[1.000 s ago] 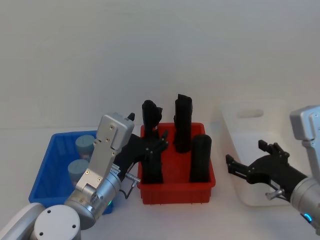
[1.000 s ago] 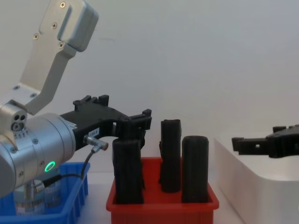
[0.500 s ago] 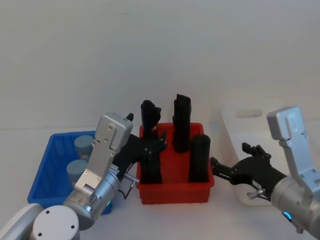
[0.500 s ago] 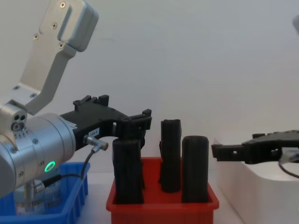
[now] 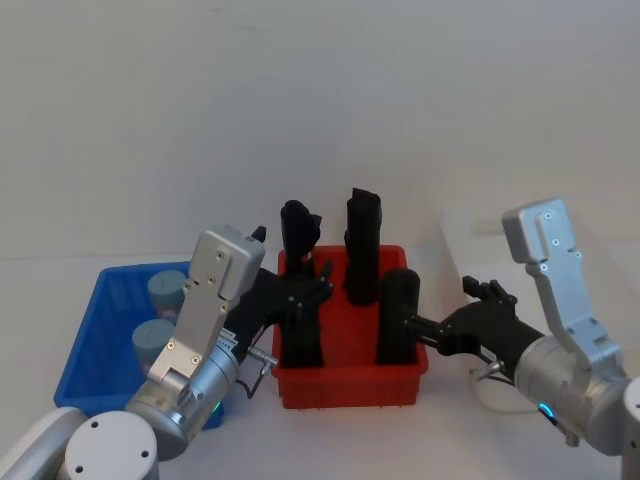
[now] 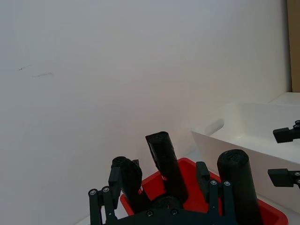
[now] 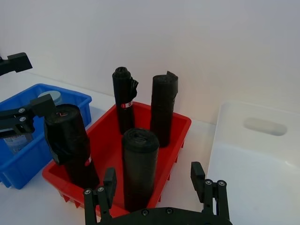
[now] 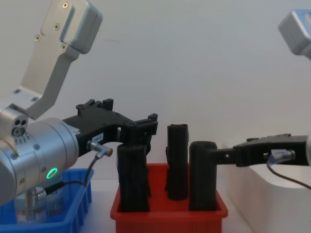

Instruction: Pick the cotton swabs from the blue box and place them into the white box.

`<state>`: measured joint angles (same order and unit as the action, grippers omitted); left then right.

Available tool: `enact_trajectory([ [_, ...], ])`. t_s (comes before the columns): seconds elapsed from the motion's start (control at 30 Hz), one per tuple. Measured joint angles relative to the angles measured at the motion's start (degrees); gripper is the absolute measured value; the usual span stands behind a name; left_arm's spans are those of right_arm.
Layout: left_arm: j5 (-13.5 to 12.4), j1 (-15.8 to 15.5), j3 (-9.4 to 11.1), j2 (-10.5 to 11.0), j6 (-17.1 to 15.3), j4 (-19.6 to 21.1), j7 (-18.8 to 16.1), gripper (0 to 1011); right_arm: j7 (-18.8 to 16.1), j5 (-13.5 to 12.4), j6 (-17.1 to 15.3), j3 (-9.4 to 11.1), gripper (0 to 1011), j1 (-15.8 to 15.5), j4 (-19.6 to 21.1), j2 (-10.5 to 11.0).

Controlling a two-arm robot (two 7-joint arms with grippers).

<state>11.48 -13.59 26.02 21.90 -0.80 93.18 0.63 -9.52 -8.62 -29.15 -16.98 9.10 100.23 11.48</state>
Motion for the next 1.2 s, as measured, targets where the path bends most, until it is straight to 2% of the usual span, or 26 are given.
enact_trajectory([
  [0.53,0.0,0.0,0.0,0.0,0.0,0.0,0.0,1002,-1.8,1.6,-1.9,-0.9,1002,3.0,-4.3,-2.2],
  [1.0,0.0,0.0,0.0,0.0,0.0,0.0,0.0,1002,-2.2,4.5,-1.0,-2.3,1001,6.0,-9.8,-4.9],
  [1.2,0.0,0.0,0.0,0.0,0.0,0.0,0.0,1003,-1.3,5.3,-0.5,-2.9,1002,6.9,-12.0,-6.0],
])
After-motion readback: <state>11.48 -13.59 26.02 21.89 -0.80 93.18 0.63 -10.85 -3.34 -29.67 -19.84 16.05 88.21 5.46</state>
